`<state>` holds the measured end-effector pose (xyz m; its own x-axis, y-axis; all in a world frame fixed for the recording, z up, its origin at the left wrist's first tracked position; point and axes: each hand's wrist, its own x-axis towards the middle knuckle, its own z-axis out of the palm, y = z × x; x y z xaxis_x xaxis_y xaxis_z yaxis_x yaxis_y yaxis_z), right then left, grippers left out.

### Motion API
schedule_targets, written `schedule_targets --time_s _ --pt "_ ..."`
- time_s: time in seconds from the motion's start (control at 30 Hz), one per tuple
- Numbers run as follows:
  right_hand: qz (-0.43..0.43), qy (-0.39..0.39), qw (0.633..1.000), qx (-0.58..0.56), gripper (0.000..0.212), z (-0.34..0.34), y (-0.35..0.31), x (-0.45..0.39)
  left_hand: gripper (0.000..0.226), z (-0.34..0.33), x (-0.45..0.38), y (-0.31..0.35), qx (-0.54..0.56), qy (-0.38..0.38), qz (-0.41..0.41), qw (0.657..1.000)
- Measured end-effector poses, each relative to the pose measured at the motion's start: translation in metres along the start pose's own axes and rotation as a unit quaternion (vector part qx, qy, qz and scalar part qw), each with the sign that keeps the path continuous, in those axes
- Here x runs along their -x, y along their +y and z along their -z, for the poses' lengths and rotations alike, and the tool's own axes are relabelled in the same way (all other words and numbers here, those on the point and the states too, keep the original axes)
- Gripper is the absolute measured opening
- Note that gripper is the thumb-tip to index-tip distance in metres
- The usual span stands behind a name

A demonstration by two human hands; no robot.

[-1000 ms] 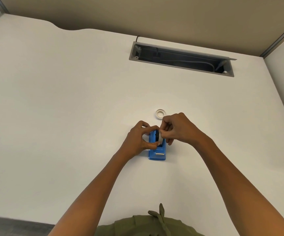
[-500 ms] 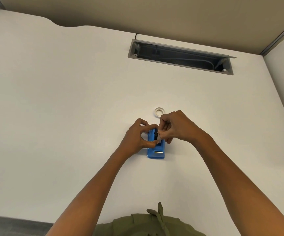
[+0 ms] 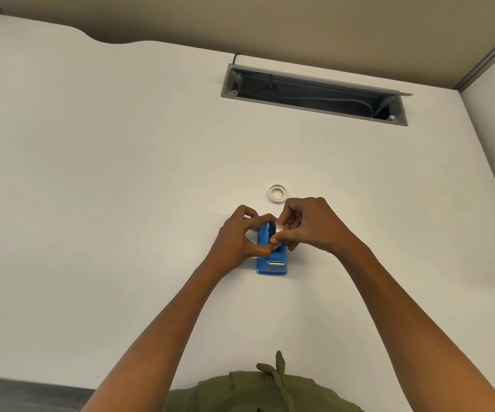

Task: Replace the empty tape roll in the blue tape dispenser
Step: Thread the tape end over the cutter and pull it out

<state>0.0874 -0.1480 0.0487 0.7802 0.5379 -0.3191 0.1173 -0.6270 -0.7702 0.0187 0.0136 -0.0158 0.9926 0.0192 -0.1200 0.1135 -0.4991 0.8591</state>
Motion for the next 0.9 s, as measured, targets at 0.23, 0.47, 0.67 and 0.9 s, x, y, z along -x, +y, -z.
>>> schedule_targets --time_s 0.23,0.47,0.67,0.9 --pt "-0.007 -0.012 0.997 -0.070 0.019 0.005 0.001 -0.001 0.053 0.000 -0.001 0.000 -0.008 0.001 0.003 1.000" --pt "-0.004 0.020 0.997 -0.073 0.005 0.004 0.004 0.006 0.054 -0.002 -0.001 0.000 -0.018 0.009 0.001 1.000" --pt "0.102 0.186 0.975 0.057 0.012 -0.019 0.008 0.024 0.051 -0.002 0.000 0.002 -0.010 0.015 -0.004 1.000" --pt "0.105 0.223 0.964 0.101 0.006 -0.031 0.001 0.026 0.051 0.000 0.000 0.004 0.000 0.011 -0.002 1.000"
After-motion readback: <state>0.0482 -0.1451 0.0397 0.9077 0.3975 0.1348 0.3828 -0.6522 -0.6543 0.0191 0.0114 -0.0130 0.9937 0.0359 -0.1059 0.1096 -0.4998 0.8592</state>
